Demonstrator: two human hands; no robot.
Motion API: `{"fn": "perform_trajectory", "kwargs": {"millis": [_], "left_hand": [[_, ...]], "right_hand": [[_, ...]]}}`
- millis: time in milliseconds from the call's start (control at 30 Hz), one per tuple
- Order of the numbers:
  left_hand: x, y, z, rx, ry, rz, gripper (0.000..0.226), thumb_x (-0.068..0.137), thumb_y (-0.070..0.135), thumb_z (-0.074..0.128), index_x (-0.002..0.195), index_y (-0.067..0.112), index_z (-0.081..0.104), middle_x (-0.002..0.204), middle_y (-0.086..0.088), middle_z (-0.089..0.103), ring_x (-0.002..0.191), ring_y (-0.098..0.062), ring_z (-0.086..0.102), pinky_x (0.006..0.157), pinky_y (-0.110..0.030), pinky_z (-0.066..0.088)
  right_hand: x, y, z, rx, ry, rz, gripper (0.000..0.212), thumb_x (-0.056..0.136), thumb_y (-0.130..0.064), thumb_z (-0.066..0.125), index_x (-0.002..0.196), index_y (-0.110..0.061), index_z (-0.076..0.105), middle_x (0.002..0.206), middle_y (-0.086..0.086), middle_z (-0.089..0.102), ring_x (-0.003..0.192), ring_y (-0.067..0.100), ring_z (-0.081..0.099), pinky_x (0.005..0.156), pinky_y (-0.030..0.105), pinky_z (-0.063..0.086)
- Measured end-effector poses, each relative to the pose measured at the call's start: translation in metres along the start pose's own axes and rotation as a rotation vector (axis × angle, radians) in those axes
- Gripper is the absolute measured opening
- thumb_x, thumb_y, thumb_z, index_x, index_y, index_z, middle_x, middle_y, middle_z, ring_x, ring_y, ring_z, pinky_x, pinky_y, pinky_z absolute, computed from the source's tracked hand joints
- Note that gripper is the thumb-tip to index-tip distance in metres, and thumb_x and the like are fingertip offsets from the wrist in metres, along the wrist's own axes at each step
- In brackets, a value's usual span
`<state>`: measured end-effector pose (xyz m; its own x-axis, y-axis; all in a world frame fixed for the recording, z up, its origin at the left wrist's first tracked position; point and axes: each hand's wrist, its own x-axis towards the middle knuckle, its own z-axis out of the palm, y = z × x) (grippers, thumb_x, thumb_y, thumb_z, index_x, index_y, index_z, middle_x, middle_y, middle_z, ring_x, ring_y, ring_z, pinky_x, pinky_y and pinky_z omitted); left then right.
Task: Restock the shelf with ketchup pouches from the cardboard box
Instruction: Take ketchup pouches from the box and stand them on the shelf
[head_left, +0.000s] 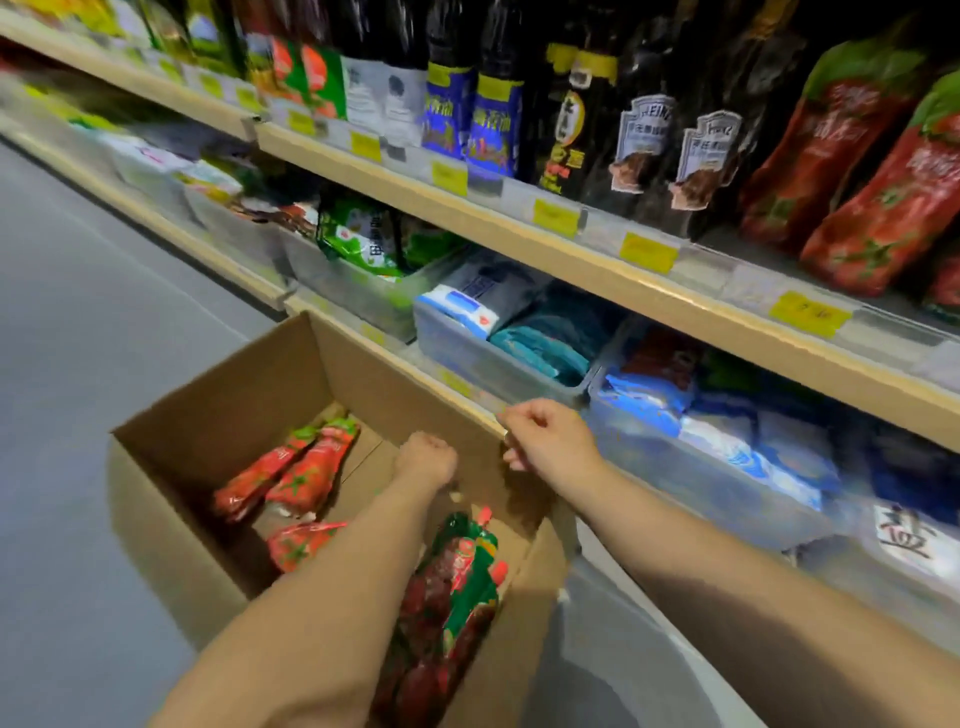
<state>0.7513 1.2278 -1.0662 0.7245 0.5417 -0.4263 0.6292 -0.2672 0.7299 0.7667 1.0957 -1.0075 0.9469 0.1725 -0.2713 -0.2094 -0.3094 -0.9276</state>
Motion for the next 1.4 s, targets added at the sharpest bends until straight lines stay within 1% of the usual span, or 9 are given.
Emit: {"fn": "perform_trajectory", "kwargs": {"millis": [167, 267, 400, 633, 800, 967, 1200, 1300, 1400], "left_hand": [[0.045, -0.056, -0.047, 0.267, -0.27, -0.195, 0.039, 0.095, 0.009, 0.042, 0.131, -0.006, 0.048, 0.138, -0.019, 0.05, 0.124, -0.032, 0.05, 0.065, -0.014, 0.049], [0.058, -0.077, -0.057, 0.516, -0.474, -0.298, 0.04, 0.097, 0.006, 0.035, 0.134, -0.005, 0.043, 0.143, -0.023, 0.043, 0.112, -0.024, 0.051, 0.072, -0.023, 0.046], [0.076, -0.082, -0.059, 0.493, -0.362, -0.181, 0.04, 0.097, 0.013, 0.035, 0.132, -0.002, 0.046, 0.142, -0.017, 0.047, 0.128, -0.028, 0.047, 0.1, -0.029, 0.04], [0.097, -0.115, -0.022, 0.465, -0.504, -0.249, 0.041, 0.098, 0.011, 0.037, 0.137, -0.001, 0.039, 0.148, -0.017, 0.038, 0.135, -0.031, 0.037, 0.101, -0.036, 0.04], [0.103, -0.133, -0.005, 0.652, -0.442, -0.279, 0.057, 0.09, 0.027, 0.049, 0.14, 0.005, 0.035, 0.151, -0.02, 0.025, 0.14, -0.037, 0.023, 0.116, -0.043, 0.023], [0.104, -0.129, -0.01, 0.665, -0.372, -0.315, 0.057, 0.086, 0.035, 0.048, 0.137, 0.011, 0.04, 0.146, -0.013, 0.034, 0.137, -0.03, 0.026, 0.114, -0.038, 0.02], [0.091, -0.108, -0.022, 0.184, -0.091, -0.386, 0.062, 0.077, 0.041, 0.052, 0.135, 0.028, 0.036, 0.136, -0.009, 0.041, 0.125, -0.033, 0.038, 0.099, -0.039, 0.033], [0.08, -0.092, -0.027, -0.086, -0.085, -0.243, 0.056, 0.077, 0.028, 0.052, 0.132, 0.031, 0.045, 0.13, -0.014, 0.05, 0.119, -0.036, 0.049, 0.092, -0.026, 0.036], [0.065, -0.067, -0.033, -0.211, -0.149, 0.011, 0.037, 0.085, 0.023, 0.046, 0.119, 0.018, 0.059, 0.123, -0.019, 0.06, 0.115, -0.036, 0.055, 0.102, -0.042, 0.043]], "right_hand": [[0.029, 0.031, 0.09, 0.155, -0.08, 0.316, 0.015, 0.089, -0.017, 0.051, 0.075, -0.017, 0.053, 0.066, 0.003, 0.052, 0.046, 0.008, 0.051, 0.039, 0.016, 0.044], [0.031, 0.067, 0.138, 0.213, -0.129, 0.615, 0.025, 0.09, -0.008, 0.045, 0.066, -0.014, 0.042, 0.059, 0.003, 0.042, 0.043, 0.01, 0.045, 0.034, 0.018, 0.04], [0.038, 0.103, 0.178, 0.19, -0.038, 0.761, 0.023, 0.091, -0.005, 0.041, 0.068, -0.009, 0.044, 0.058, 0.007, 0.054, 0.046, 0.015, 0.055, 0.03, 0.016, 0.042], [0.062, 0.143, 0.204, 0.066, 0.111, 0.777, 0.027, 0.092, -0.004, 0.042, 0.068, -0.011, 0.05, 0.09, 0.013, 0.058, 0.095, 0.032, 0.061, 0.07, 0.038, 0.052], [0.055, 0.152, 0.209, 0.102, 0.022, 0.935, 0.036, 0.097, -0.014, 0.035, 0.064, -0.006, 0.047, 0.057, 0.009, 0.051, 0.055, 0.018, 0.049, 0.046, 0.022, 0.042], [0.062, 0.149, 0.204, 0.02, -0.001, 0.702, 0.026, 0.091, -0.008, 0.044, 0.066, -0.016, 0.046, 0.062, 0.007, 0.047, 0.052, 0.016, 0.045, 0.037, 0.018, 0.039], [0.058, 0.099, 0.168, -0.139, -0.004, 0.247, 0.02, 0.09, -0.018, 0.055, 0.071, -0.022, 0.054, 0.054, -0.004, 0.047, 0.037, 0.01, 0.044, 0.037, 0.017, 0.036], [0.051, 0.069, 0.141, -0.172, -0.071, 0.094, 0.018, 0.09, -0.024, 0.056, 0.071, -0.026, 0.059, 0.047, -0.01, 0.052, 0.037, 0.002, 0.046, 0.037, 0.014, 0.037], [0.046, 0.037, 0.104, -0.172, -0.04, -0.054, 0.014, 0.091, -0.024, 0.056, 0.078, -0.022, 0.062, 0.049, -0.009, 0.054, 0.037, 0.002, 0.045, 0.042, 0.014, 0.039]]}}
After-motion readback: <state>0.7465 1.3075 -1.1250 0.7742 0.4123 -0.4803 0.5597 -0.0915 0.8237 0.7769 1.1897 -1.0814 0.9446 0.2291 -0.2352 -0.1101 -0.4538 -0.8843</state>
